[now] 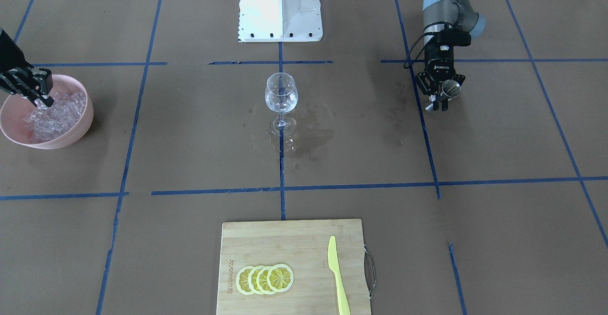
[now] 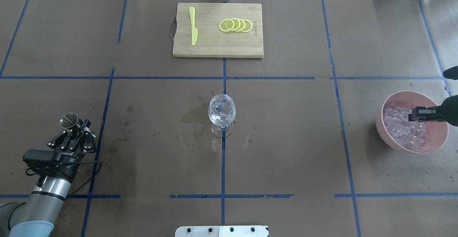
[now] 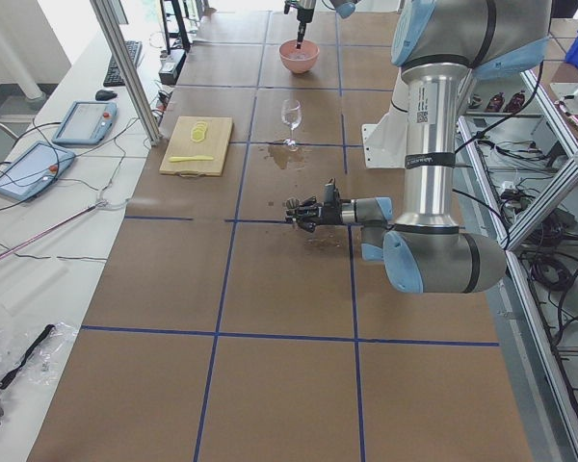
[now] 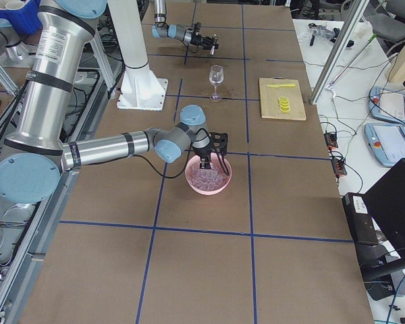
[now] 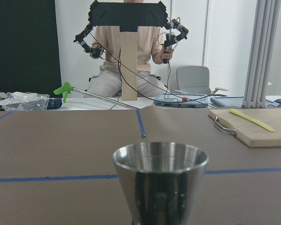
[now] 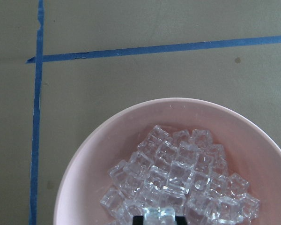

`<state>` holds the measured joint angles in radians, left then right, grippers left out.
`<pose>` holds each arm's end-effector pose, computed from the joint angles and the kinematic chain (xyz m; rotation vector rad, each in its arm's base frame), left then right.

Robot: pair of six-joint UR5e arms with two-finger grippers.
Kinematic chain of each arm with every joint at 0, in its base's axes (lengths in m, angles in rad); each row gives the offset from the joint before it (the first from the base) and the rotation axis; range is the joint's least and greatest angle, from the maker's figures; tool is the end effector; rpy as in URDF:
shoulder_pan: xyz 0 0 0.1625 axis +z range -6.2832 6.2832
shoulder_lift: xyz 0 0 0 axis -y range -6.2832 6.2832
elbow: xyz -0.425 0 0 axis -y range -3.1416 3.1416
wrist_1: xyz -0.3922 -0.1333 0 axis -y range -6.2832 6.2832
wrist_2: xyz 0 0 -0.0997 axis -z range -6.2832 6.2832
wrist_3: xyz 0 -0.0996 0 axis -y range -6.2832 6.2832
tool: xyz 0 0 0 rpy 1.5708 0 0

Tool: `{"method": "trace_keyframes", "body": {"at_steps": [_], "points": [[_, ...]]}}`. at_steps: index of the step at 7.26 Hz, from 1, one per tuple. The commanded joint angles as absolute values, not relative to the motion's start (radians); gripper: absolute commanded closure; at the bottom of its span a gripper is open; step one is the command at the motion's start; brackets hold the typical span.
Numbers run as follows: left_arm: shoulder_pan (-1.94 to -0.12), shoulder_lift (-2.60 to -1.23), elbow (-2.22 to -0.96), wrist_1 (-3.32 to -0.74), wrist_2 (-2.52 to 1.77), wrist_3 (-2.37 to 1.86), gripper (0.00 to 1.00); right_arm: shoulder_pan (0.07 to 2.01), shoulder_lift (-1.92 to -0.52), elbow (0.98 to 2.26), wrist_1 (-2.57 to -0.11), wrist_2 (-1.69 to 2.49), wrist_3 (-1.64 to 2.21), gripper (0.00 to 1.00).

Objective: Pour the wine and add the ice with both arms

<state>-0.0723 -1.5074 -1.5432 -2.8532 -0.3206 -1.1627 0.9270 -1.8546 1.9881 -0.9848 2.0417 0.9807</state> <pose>0.4122 -0.2583 0.5413 1.2809 0.7231 -0.4682 -0.1715 -0.3754 0.5194 0.1587 -0.8219 0.1477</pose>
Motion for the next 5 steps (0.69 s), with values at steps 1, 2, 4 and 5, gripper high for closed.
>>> {"method": "trace_keyframes", "body": {"at_steps": [1, 2, 4, 5], "points": [[-0.074, -1.508, -1.543, -2.853, -0.322, -1.157, 0.97, 0.927, -1.855, 1.99, -0.985, 2.042, 0.98, 1.0], [-0.074, -1.506, -1.543, -2.853, -0.324, -1.155, 0.93, 0.927, -1.855, 1.988, -0.985, 2.042, 0.98, 1.0], [-0.072, -1.508, -1.543, -2.852, -0.324, -1.155, 0.89, 0.928, -1.855, 1.988, -0.985, 2.042, 0.982, 1.0], [-0.072, -1.508, -1.542, -2.852, -0.325, -1.155, 0.88, 0.927, -1.855, 1.988, -0.985, 2.042, 0.982, 1.0]]}}
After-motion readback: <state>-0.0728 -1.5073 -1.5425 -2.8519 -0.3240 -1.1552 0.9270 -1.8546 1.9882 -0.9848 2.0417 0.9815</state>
